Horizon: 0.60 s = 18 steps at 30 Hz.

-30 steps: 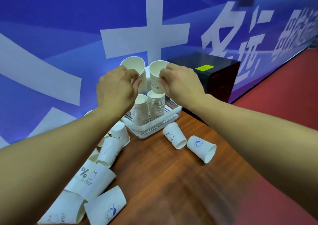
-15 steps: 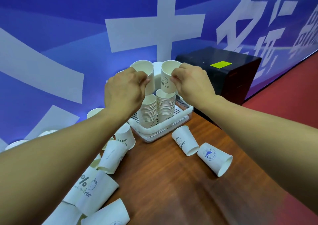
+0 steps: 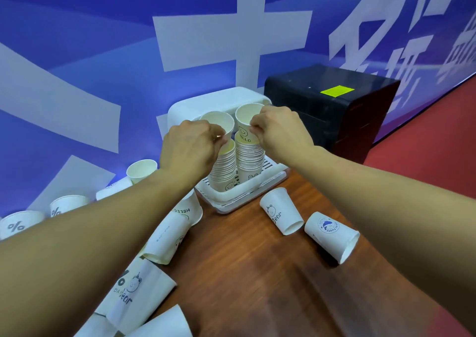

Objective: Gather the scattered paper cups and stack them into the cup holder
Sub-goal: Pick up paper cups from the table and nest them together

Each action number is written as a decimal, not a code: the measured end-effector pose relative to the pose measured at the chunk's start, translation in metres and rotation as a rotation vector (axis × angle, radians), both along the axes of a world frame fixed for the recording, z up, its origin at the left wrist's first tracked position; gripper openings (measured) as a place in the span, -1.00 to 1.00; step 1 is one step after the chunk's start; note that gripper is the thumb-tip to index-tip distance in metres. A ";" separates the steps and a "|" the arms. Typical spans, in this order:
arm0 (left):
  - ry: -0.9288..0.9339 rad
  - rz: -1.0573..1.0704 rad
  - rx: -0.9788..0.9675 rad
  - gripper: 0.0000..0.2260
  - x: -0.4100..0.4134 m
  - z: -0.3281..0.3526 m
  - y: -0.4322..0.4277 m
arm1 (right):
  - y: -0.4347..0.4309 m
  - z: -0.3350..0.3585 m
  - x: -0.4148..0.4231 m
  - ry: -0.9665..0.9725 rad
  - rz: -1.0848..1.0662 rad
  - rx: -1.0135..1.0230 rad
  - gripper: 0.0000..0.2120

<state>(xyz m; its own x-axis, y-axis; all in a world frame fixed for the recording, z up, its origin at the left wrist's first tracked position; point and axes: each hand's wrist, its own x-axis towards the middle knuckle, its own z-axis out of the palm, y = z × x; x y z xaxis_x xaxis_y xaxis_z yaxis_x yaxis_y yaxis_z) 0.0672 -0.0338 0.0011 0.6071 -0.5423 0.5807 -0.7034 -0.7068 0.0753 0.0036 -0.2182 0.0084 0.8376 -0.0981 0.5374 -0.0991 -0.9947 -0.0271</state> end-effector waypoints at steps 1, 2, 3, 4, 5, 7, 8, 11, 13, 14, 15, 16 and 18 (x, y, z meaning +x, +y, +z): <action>0.013 -0.003 -0.004 -0.72 0.003 -0.003 0.000 | 0.000 -0.003 0.001 0.012 -0.003 0.005 -0.79; 0.023 -0.005 -0.001 -0.73 0.005 -0.006 -0.001 | 0.000 -0.006 0.003 0.026 -0.004 0.009 -0.81; 0.032 -0.005 0.010 -0.74 0.007 -0.010 -0.001 | 0.001 -0.009 0.004 0.040 -0.005 0.012 -0.84; 0.039 -0.006 0.023 -0.75 0.009 -0.013 -0.001 | 0.001 -0.013 0.005 0.052 -0.002 0.012 -0.86; 0.046 -0.009 0.031 -0.76 0.010 -0.017 0.000 | 0.002 -0.016 0.006 0.062 0.006 0.012 -0.87; 0.051 -0.031 0.036 -0.78 0.011 -0.022 0.000 | 0.003 -0.023 0.007 0.082 0.026 0.013 -0.86; 0.051 -0.048 0.038 -0.79 0.012 -0.022 0.000 | 0.004 -0.026 0.007 0.092 0.034 0.017 -0.85; 0.063 -0.079 0.039 -0.79 0.014 -0.022 -0.003 | 0.004 -0.035 0.008 0.132 0.039 0.032 -0.82; 0.101 -0.068 0.042 -0.78 0.017 -0.025 -0.003 | 0.003 -0.040 0.009 0.146 0.036 0.046 -0.79; 0.120 -0.062 0.046 -0.78 0.017 -0.027 -0.003 | 0.003 -0.041 0.009 0.149 0.037 0.054 -0.77; 0.134 -0.062 0.047 -0.78 0.017 -0.030 -0.002 | 0.003 -0.042 0.010 0.150 0.040 0.058 -0.76; 0.140 -0.067 0.041 -0.77 0.017 -0.032 -0.002 | 0.002 -0.042 0.011 0.150 0.042 0.058 -0.75; 0.144 -0.081 0.024 -0.77 0.016 -0.034 -0.003 | 0.002 -0.044 0.012 0.151 0.047 0.055 -0.76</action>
